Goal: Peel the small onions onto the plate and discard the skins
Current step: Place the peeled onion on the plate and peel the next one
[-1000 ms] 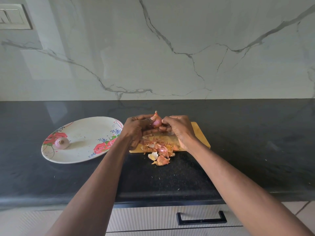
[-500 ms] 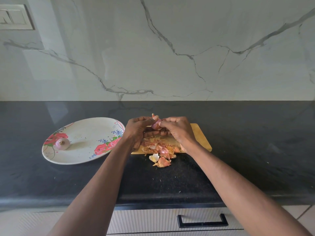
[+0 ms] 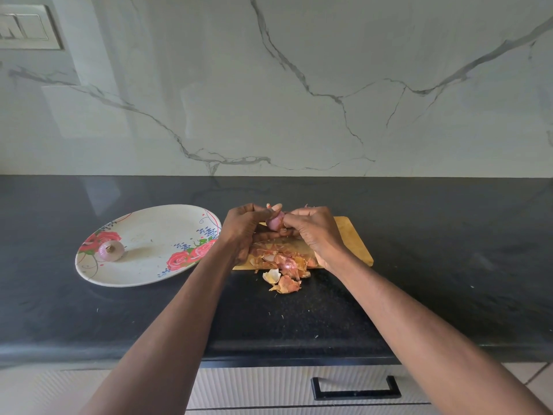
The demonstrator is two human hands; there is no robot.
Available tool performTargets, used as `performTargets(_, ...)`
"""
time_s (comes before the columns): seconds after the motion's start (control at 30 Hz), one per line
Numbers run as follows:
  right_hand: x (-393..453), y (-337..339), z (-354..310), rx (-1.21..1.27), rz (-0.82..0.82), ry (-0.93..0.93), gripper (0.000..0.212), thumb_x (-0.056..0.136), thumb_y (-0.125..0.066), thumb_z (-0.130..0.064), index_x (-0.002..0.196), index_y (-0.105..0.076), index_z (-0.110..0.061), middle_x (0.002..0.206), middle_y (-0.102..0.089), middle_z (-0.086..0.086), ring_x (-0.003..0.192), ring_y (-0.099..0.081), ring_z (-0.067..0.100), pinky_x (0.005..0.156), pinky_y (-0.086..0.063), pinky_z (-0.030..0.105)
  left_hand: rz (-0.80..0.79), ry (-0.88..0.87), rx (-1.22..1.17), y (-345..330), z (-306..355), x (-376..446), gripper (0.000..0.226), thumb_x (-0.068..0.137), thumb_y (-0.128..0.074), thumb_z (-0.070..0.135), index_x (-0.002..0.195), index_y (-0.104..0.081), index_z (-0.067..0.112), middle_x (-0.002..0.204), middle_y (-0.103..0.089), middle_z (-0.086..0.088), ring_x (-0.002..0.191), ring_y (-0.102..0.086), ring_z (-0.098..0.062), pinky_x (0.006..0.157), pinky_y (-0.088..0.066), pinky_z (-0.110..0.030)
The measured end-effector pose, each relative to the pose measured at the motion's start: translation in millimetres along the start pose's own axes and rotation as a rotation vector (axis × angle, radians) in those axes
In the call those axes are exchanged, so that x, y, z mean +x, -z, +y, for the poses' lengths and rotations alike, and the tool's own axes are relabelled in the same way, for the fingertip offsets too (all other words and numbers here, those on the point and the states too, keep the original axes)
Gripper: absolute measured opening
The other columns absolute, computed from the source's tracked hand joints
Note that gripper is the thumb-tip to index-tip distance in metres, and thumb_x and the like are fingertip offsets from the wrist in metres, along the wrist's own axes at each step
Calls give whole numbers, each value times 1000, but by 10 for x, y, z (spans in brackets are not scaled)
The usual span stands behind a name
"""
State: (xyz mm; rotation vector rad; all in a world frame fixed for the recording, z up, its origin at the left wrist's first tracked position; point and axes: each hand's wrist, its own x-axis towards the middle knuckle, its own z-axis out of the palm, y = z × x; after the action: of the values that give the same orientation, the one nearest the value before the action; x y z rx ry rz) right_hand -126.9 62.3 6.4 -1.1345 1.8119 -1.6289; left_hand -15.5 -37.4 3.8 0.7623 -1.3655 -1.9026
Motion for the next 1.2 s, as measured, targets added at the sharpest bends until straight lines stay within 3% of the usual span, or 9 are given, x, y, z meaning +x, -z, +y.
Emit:
performTargets(0.13,60,-10,42,-20,1,-14,40,50,-83,-43,71,-79,-9,74,-75,11,84,-72,31,91,-56,48,17,0,44,24,-26,33,20,78,-81,10,79,-62,4,77,-71,-18,69,-73,-31,71,-64,-48)
performTargets(0.23,76,-22,53,-35,4,-29,39,51,-87,-37,71,-77,-5,78,-73,20,75,-69,27,84,-56,54,14,-5,93,35,-40,48,21,81,-82,14,78,-63,6,77,-71,-17,74,-72,-32,82,-61,-54)
performTargets(0.47,28,9,40,2,23,2,15,67,-86,-21,59,-75,-16,57,-68,-3,61,-59,5,61,-46,24,23,0,59,40,-36,49,19,84,-78,9,77,-61,5,79,-71,-17,66,-72,-28,72,-62,-46)
performTargets(0.63,47,9,56,-24,17,-15,31,59,-86,-31,65,-75,-3,68,-70,15,70,-59,11,72,-47,29,16,-9,60,20,-44,34,26,79,-83,14,74,-58,8,74,-69,-17,65,-71,-29,74,-61,-49)
performTargets(0.77,55,5,70,-45,18,-8,23,61,-87,-25,65,-76,-5,70,-71,15,69,-59,10,68,-46,26,11,-13,72,2,-40,19,25,79,-81,14,76,-57,8,71,-69,-15,62,-69,-26,67,-62,-44)
performTargets(0.9,53,-4,94,-8,75,21,7,76,-79,-9,71,-78,-4,64,-71,8,60,-62,5,59,-49,22,-21,22,27,13,-11,-11,29,77,-83,17,79,-56,7,93,-72,-27,78,-71,-38,75,-58,-55)
performTargets(1.07,114,7,93,104,26,-82,18,74,-70,-9,56,-72,-12,68,-71,13,81,-73,37,82,-60,52,-14,40,-6,14,6,-24,36,71,-86,22,85,-57,7,102,-71,-30,95,-69,-47,85,-58,-59)
performTargets(1.13,110,23,51,254,25,-131,17,79,-70,-6,64,-74,-9,79,-74,19,82,-74,40,81,-61,49,-5,37,-49,12,3,-12,29,79,-82,18,88,-58,6,100,-72,-29,95,-71,-46,87,-60,-54)
performTargets(1.2,91,43,20,304,58,-106,9,84,-75,-12,81,-75,-3,85,-76,19,81,-75,35,76,-62,40,37,21,-90,9,2,-2,22,85,-78,14,89,-60,4,84,-74,-20,75,-74,-33,69,-64,-39)
